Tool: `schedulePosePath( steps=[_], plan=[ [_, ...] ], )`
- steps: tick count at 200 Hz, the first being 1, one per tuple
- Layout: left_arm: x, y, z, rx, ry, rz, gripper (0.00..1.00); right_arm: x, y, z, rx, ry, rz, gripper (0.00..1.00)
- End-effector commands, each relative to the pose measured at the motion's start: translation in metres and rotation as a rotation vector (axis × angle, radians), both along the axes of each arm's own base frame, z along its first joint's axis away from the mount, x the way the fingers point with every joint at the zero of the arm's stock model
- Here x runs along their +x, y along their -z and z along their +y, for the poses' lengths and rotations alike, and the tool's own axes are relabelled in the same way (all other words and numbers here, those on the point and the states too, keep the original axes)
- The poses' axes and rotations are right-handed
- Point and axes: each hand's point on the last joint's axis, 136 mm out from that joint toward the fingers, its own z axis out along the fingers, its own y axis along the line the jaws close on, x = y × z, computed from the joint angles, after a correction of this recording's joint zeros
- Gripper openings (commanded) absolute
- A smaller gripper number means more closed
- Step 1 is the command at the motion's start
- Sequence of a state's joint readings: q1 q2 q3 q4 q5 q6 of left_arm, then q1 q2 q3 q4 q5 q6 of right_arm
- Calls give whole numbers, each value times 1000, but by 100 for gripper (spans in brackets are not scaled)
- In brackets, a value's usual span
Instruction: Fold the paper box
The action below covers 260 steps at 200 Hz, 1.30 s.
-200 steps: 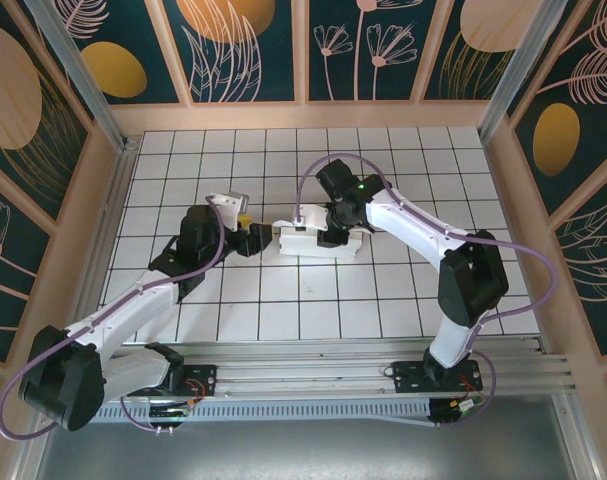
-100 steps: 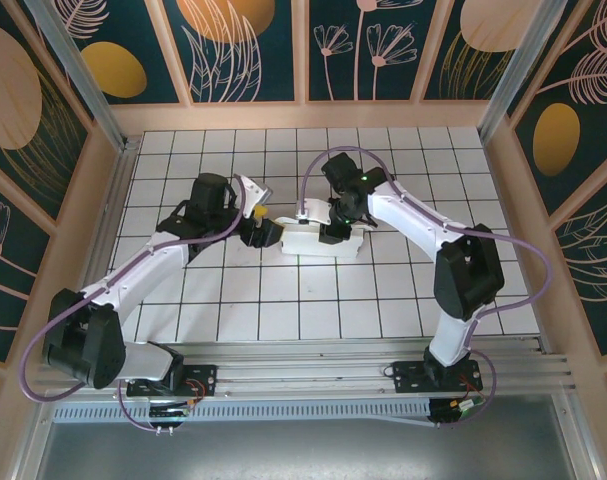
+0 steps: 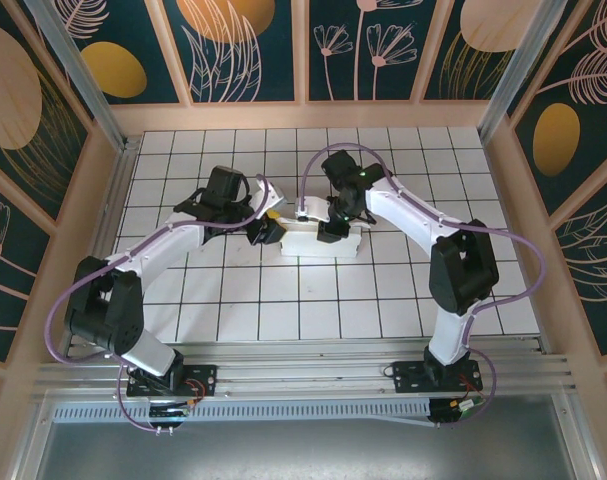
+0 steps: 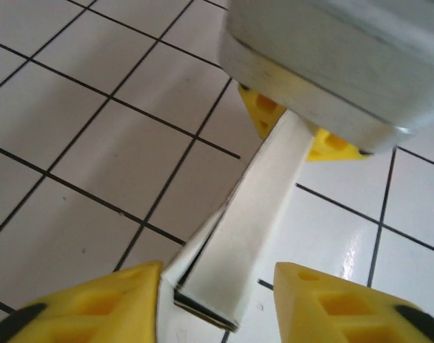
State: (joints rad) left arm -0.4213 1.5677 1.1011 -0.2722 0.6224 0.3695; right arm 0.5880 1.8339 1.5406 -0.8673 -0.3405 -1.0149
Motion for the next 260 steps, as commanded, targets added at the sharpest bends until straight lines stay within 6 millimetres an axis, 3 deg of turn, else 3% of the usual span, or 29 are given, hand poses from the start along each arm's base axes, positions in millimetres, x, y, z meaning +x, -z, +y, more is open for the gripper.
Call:
schedulePosePath(
  steps=[1, 47, 111, 225, 260],
  plan=[
    [14, -15, -2, -42, -76, 20, 40, 5, 0, 4, 26, -5, 19, 25],
    [24, -11, 9, -10, -242, 137, 27, 11, 4, 1, 13, 2, 21, 25],
    [28, 23, 15, 93, -278, 243, 44, 15, 10, 6, 10, 4, 48, 24],
    [33, -1, 27, 77, -331, 123, 36, 14, 10, 4, 3, 14, 53, 24],
    [30, -2, 20, 45, -299, 141, 25, 15, 11, 5, 0, 20, 60, 23]
  ],
)
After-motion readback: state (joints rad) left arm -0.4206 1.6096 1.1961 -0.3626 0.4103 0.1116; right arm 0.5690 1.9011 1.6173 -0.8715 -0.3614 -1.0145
